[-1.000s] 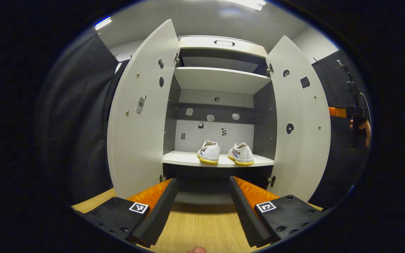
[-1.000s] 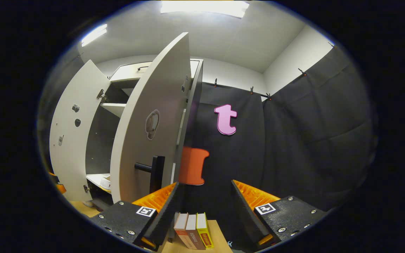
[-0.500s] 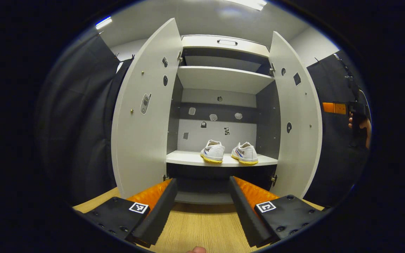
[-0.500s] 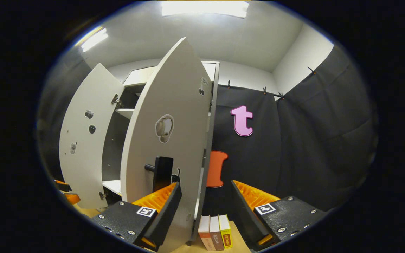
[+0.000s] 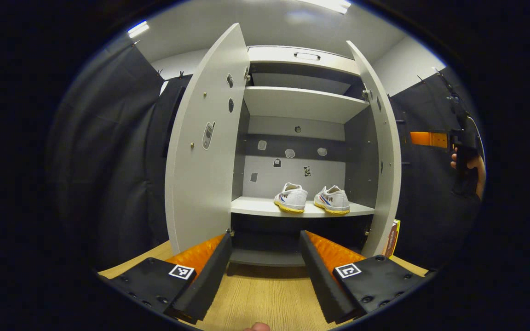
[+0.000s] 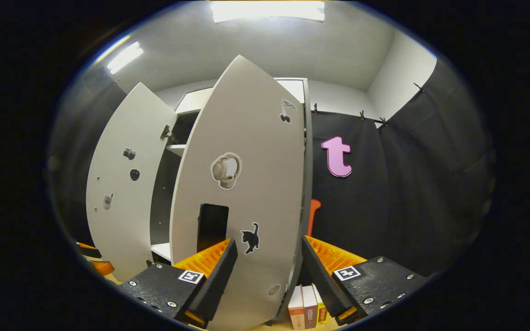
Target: Grab one shoe with the right hand and put it into the shoe cabinet, grab the other shoe with the left hand and put it into the shoe cabinet; then close the right door with the right hand and the left door with the left hand.
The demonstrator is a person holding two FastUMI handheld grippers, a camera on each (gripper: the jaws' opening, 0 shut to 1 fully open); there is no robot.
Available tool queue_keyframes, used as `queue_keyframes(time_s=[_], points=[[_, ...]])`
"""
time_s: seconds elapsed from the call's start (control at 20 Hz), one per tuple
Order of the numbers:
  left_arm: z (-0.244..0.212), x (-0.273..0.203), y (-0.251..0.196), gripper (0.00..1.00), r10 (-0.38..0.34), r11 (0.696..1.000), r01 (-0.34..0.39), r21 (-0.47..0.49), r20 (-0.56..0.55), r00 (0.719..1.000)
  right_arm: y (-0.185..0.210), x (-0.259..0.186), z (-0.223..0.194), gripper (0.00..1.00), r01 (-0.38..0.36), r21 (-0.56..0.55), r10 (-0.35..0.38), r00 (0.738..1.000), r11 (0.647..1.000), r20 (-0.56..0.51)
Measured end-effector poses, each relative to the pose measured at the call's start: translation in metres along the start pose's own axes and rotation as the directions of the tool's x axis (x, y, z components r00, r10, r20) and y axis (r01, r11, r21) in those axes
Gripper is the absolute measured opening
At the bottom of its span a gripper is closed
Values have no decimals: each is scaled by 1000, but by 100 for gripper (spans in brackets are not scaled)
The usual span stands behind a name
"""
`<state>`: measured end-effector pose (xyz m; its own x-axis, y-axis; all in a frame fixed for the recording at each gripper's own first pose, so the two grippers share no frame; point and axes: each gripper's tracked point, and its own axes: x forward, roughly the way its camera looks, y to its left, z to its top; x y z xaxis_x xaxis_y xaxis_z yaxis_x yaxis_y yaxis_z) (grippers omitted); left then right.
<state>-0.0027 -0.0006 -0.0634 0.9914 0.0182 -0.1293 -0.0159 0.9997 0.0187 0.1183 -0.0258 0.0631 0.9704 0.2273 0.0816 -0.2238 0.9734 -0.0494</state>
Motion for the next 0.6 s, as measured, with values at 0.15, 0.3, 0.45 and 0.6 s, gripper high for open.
queue_keyframes(time_s=[0.15,0.3,0.45,0.6], points=[[-1,-3,6,95,15,1000,-15,5,-3,1000,16,8,1,92,-36,30,36,999,999,2],[-2,-5,11,95,32,999,-32,3,-5,999,30,12,2,94,-68,28,68,998,997,9],[-3,-8,11,95,33,999,-33,-6,-9,999,45,22,-7,94,-98,24,99,995,995,-11],[-4,-10,9,95,32,999,-32,-10,-12,999,62,35,-18,94,-117,26,118,993,993,-30]])
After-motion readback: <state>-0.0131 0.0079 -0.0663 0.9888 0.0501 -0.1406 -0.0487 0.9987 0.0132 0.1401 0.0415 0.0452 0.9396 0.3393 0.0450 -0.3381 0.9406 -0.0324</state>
